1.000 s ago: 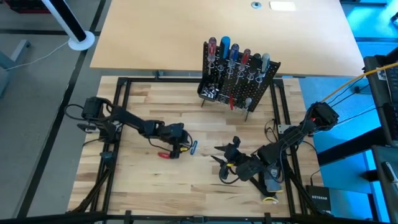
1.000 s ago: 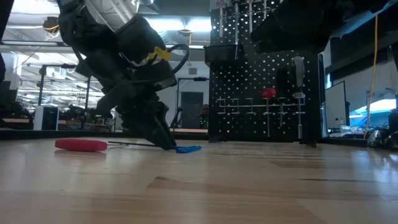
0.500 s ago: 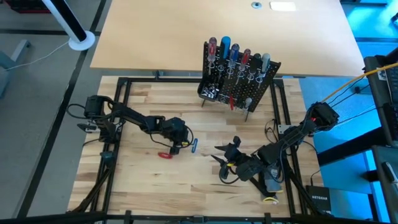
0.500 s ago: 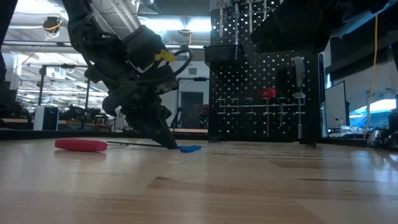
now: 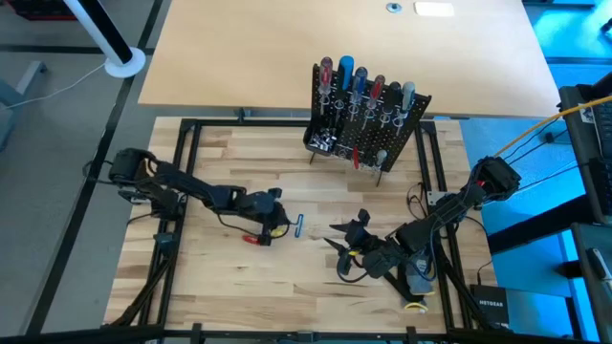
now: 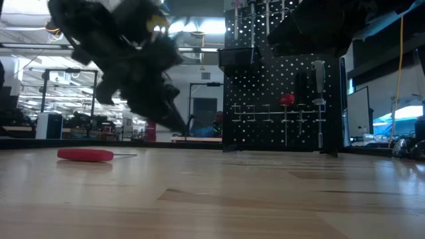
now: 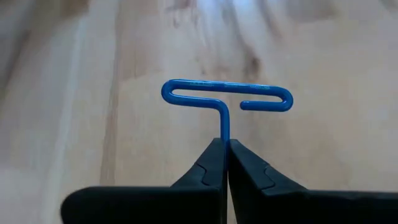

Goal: Hang tools onto peg board
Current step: Hang the blue pick tool on the black pegboard

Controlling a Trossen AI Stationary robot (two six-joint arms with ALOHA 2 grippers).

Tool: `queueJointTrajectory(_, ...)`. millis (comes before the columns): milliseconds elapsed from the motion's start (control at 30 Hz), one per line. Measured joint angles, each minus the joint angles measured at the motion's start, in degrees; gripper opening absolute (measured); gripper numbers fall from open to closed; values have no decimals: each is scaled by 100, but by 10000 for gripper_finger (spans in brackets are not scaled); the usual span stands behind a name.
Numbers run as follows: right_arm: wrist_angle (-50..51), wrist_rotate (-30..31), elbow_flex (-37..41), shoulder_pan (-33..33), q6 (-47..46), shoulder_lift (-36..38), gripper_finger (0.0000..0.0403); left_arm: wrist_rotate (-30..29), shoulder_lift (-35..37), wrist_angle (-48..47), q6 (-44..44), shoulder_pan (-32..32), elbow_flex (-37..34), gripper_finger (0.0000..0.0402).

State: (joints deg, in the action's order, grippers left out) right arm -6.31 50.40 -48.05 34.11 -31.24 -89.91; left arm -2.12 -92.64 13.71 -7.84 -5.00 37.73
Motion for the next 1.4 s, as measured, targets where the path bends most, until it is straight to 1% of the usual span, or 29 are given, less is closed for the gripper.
queueJointTrajectory(233, -48, 6, 0, 0, 0, 0, 193, -544, 862, 235, -234, -419, 7, 0)
queueJointTrajectory(300, -188, 8, 0, 0, -4, 0, 193, -725, 1194, 517, -341, -508, 9, 0)
queueJointTrajectory(400, -661, 9, 0, 0, -9, 0, 193, -920, 1587, 1083, -626, -619, 16, 0)
queueJointTrajectory(500, -1241, 82, 0, -19, 96, 2, 193, -1021, 1806, 1879, -955, -687, 20, 0)
queueJointTrajectory(600, -1959, 230, 0, -88, 567, 28, 193, -1155, 1832, 2818, -1228, -706, 22, 0)
queueJointTrajectory(700, -2846, 446, 0, -206, 1535, 28, 193, -1261, 1819, 3658, -1364, -703, 22, 0)
queueJointTrajectory(800, -3838, 455, 0, -344, 2601, 28, 193, -1497, 1816, 4132, -1482, -706, 25, 0)
queueJointTrajectory(867, -4503, 401, 0, -440, 3208, 28, 193, -1705, 1814, 4267, -1488, -708, 25, 0)
queueJointTrajectory(933, -5022, 161, -2, -570, 3529, 6, 193, -2041, 1814, 4280, -1499, -745, 25, 0)
queueJointTrajectory(1033, -5092, -575, -26, -849, 3609, -22, 193, -2580, 1812, 4261, -1677, -787, 25, 0)
queueJointTrajectory(1067, -5095, -653, -84, -929, 3563, -66, 193, -2708, 1812, 4265, -1738, -810, 25, 0)
queueJointTrajectory(1133, -5094, -640, -267, -1069, 3525, -178, 193, -2829, 1812, 4276, -1815, -832, 25, 0)
queueJointTrajectory(1200, -5107, -639, -525, -1203, 3678, -320, 193, -2882, 1812, 4272, -1814, -841, 25, 0)
queueJointTrajectory(1267, -5101, -571, -800, -1276, 3941, -453, 193, -2959, 1812, 4252, -1816, -841, 25, 0)
queueJointTrajectory(1400, -5102, -186, -1301, -1280, 4673, -630, 193, -3198, 1812, 4245, -1892, -868, 25, 0)
